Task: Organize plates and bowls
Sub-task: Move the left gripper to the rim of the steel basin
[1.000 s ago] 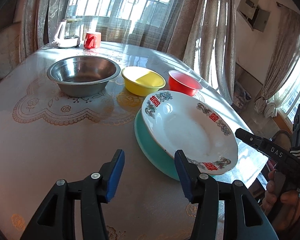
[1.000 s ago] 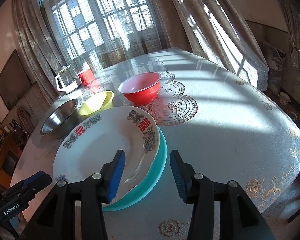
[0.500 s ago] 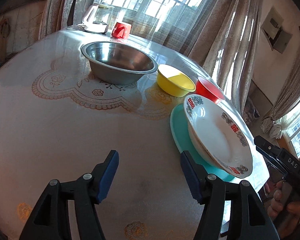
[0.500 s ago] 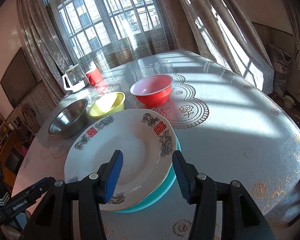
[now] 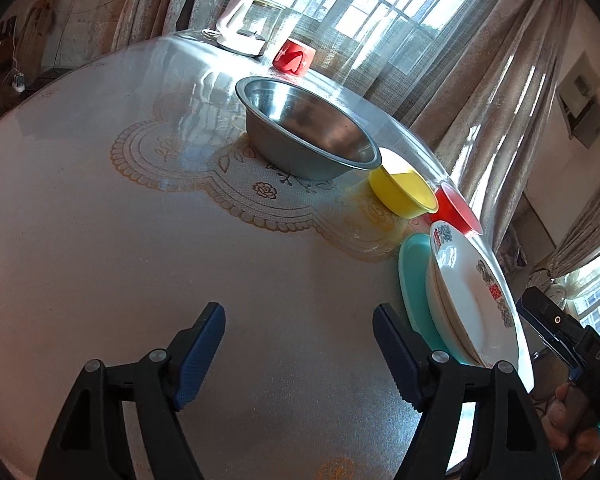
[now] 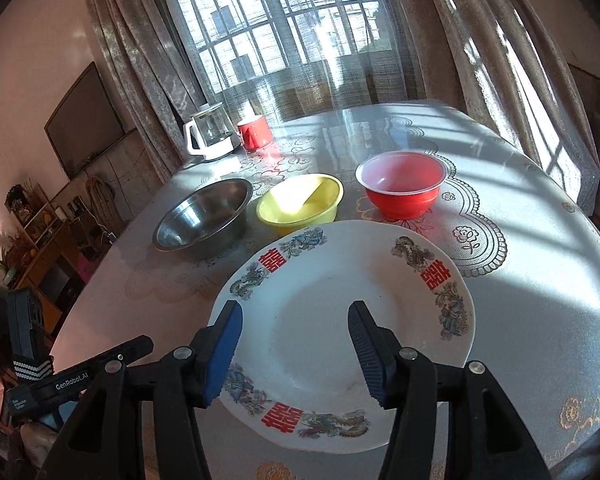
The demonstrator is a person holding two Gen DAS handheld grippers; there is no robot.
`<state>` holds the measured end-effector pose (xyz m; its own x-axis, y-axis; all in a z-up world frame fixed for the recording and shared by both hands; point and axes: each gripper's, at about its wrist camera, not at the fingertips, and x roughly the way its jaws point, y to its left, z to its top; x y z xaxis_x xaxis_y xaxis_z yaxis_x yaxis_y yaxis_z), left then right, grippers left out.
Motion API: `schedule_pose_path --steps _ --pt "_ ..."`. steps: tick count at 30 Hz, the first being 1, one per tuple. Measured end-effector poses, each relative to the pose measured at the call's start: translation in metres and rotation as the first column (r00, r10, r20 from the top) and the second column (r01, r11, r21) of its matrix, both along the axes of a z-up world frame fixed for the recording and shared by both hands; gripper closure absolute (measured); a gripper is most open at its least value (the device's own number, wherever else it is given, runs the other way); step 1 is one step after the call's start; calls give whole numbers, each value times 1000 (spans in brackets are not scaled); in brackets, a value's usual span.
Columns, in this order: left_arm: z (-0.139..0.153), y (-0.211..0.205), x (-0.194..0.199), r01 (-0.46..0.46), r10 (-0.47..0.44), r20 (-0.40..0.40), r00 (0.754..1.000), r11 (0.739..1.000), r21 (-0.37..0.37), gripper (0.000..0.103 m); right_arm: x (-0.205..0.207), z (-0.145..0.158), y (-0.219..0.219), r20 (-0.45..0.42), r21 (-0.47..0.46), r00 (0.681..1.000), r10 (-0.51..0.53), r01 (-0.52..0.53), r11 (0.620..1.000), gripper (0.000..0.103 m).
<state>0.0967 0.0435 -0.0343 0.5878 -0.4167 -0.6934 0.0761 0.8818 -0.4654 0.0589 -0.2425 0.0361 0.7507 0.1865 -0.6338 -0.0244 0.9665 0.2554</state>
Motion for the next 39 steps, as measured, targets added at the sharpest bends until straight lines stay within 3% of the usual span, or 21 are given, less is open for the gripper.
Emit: schedule_pose_path --steps 3,8,12,18,22,26,34,39 --pt "-4 14 4 -46 45 -31 999 998 -40 28 6 0 13 -4 3 999 44 -44 999 47" --pt "-4 21 9 -36 34 -40 999 998 -53 26 18 -3 32 -22 6 994 103 -103 995 47" --pt "0 30 12 -52 51 -17 999 995 -87 25 28 1 41 -22 25 990 138 -138 990 47" --pt "21 43 25 -97 103 96 990 993 -69 20 52 7 41 -42 108 984 171 -166 980 47" --pt "28 49 46 -82 90 86 992 992 -95 20 69 7 46 -58 145 981 183 -173 974 47" --pt "37 52 64 -78 88 93 992 991 -106 27 86 4 54 -83 141 978 191 -178 974 47" --pt "53 43 109 -37 42 146 988 999 -35 43 127 -5 65 -155 161 967 201 -176 971 47" --pt "49 47 148 -45 52 108 993 997 -60 43 154 -10 71 -202 188 961 189 -152 970 47"
